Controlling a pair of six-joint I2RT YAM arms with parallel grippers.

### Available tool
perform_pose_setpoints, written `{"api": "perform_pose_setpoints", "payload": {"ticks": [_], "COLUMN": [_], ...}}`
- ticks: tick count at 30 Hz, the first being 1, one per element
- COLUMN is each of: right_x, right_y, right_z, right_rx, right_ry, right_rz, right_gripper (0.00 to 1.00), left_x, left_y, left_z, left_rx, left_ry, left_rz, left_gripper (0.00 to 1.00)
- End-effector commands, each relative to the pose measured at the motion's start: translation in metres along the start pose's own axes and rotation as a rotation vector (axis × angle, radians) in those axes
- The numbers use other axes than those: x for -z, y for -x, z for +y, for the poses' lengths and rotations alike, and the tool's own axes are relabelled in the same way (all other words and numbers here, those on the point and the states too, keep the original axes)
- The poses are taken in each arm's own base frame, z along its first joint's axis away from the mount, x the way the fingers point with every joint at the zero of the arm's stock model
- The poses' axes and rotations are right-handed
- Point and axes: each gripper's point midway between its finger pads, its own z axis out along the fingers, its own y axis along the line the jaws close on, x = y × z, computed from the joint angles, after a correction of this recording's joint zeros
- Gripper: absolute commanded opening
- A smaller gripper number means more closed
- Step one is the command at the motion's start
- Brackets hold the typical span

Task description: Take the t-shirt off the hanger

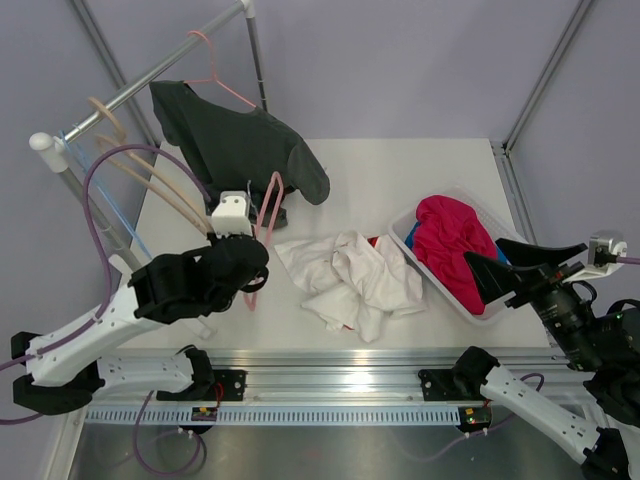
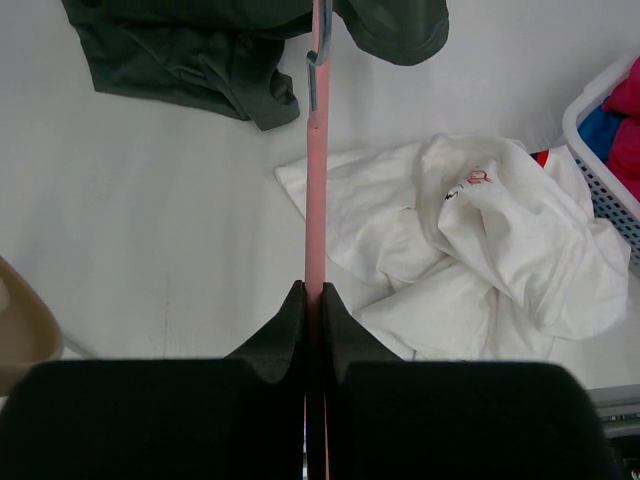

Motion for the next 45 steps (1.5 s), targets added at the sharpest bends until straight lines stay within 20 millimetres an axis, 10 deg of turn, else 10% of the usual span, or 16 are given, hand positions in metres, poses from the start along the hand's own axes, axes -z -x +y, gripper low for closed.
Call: {"api": "perform_pose_setpoints", "payload": {"ticks": [1,16,27,45], "right_x": [0.007,-0.026,-0.039,-0.006], "right_y": [0.0,-0.033,-0.043,-0.033], "right_z": [-0.001,-0.009,-0.011,0.009], "right_rx": [-0.01,0.098,0.148,0.053], "right_ry": [0.003,-0.041,-0.044,0.124], "right_rz": [0.001,0.079,0.09,-0.011], "right_gripper": [0.99,0.99,0.99,1.0], "left_x": [0.009,-0.041,-0.045,-0.039], "left_y": [0.04,0.102,0.136,0.192], "left_z": [-0.004,-0.009,0.036,0.086], "left_rx": [0.14,0.171,0.26,0.298], "left_ry": [0.014,0.403,0.569,0.648], "left_rz": [-0.105,-0.229,-0.332,-0.413], "left_gripper": [0.0,0.0,0.0,0.0]}}
